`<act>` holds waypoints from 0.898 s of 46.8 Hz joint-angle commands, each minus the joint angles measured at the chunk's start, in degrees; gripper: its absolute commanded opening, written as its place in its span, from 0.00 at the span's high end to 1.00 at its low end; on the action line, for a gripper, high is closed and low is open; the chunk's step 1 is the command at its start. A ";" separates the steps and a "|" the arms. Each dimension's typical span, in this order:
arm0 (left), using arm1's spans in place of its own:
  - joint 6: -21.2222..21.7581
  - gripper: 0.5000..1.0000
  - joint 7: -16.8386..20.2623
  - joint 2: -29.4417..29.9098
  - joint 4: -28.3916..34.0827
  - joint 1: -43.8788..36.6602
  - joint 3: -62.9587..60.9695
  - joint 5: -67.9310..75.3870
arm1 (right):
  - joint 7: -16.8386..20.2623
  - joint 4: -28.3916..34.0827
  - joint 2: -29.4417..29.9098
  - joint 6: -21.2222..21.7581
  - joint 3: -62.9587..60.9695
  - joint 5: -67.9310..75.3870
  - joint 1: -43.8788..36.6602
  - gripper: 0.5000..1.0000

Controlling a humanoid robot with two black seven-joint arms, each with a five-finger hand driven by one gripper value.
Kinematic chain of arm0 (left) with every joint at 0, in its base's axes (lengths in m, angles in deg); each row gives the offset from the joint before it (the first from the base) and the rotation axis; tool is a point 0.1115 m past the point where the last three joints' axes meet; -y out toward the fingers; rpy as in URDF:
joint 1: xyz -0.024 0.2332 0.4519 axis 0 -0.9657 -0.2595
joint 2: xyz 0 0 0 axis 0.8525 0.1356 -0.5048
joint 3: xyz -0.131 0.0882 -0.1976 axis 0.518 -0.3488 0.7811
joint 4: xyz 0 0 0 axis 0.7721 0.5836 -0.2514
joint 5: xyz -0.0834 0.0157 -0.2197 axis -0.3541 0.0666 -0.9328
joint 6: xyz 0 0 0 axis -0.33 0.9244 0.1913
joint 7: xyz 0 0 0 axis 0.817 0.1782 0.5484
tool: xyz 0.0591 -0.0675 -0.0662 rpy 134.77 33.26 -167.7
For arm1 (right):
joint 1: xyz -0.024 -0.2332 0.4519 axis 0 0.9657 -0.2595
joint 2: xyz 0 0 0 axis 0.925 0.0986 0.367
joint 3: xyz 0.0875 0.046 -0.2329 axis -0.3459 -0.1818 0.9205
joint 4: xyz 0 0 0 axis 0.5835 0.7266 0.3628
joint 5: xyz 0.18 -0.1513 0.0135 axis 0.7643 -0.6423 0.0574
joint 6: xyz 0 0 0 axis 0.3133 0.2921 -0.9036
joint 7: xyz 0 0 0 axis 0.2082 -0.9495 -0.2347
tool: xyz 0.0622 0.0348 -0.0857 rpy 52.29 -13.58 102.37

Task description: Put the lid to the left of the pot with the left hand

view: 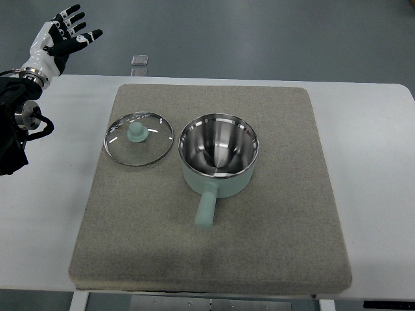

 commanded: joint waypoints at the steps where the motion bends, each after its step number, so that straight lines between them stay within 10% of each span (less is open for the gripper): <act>1: 0.17 0.13 -0.08 -0.12 -0.07 -0.03 1.17 -0.11 | 0.00 0.00 0.00 -0.05 0.07 -0.01 0.00 0.16; 15: 4.04 0.01 -7.73 -0.74 -0.34 -0.12 14.70 -0.20 | 0.00 0.00 0.00 0.04 0.07 -0.01 0.00 0.16; 42: 1.58 0.01 -7.73 -3.64 -2.36 0.06 18.14 -6.97 | 0.00 0.00 0.00 -0.05 0.07 -0.01 0.00 0.16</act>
